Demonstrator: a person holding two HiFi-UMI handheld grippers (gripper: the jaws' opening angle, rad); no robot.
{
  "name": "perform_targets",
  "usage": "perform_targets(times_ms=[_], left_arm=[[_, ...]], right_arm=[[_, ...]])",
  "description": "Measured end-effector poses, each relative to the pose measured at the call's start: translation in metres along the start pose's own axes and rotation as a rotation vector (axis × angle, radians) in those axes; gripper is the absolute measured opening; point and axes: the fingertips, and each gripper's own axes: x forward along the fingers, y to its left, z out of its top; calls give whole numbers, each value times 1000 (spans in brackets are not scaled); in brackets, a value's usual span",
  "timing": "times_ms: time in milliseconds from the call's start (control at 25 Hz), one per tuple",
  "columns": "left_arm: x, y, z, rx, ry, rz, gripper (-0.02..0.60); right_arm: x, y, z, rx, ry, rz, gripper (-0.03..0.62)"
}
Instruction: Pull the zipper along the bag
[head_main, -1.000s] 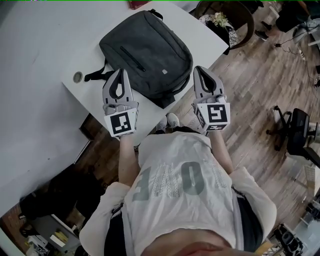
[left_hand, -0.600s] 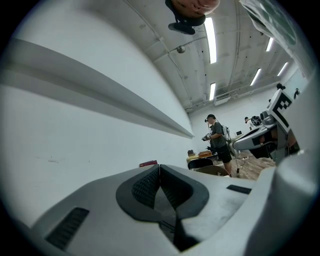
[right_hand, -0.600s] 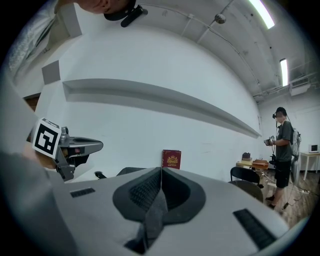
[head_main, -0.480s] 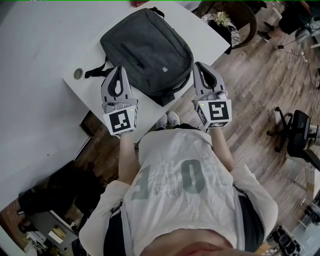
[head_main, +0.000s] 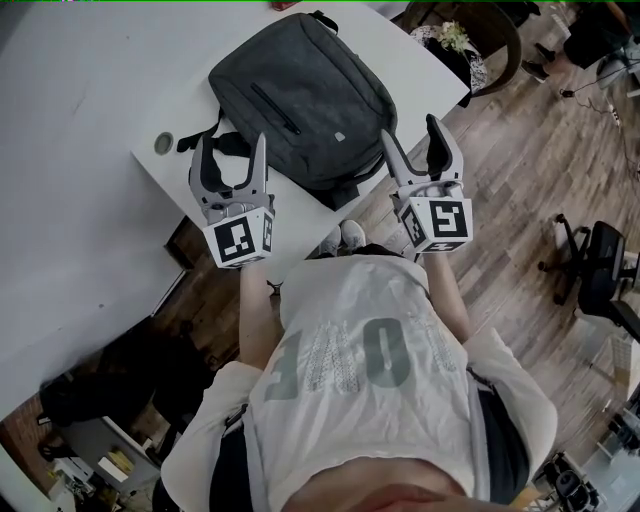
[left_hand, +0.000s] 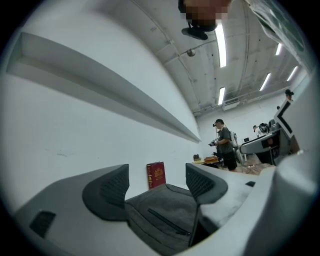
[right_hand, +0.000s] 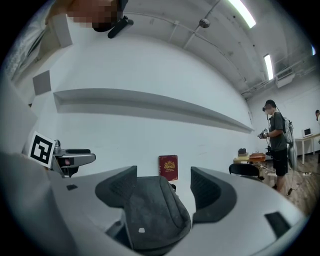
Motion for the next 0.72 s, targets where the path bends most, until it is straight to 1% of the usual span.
perform_targets(times_ms=[40,120,200,320,400,480,560,720], left_arm=[[0,0,-3,2,3,-18,338],[0,-1,-9,32,15,-47,361],[0,-1,-15,55,33,-61,375],[-2,-1,-27,56,62,-85,383],[0,-2,-37,62,82,-122,385],[3,-7,-54,74,115,-193,386],[4,-15,-78,102,174,-297,387],[-7,-40,-137,204,345,-515,387]], right_arm=[[1,0,-1,2,1,-3,329],[3,1,-6,3,13,-4,351],[5,1,-11,7,25,-1,358],[4,1,-17,3,51,6,360],[5,3,-25,1,83,36,360],[6,10,-40,-1,142,95,359],[5,18,-62,-19,217,159,359],[-4,28,-114,-95,377,232,358]])
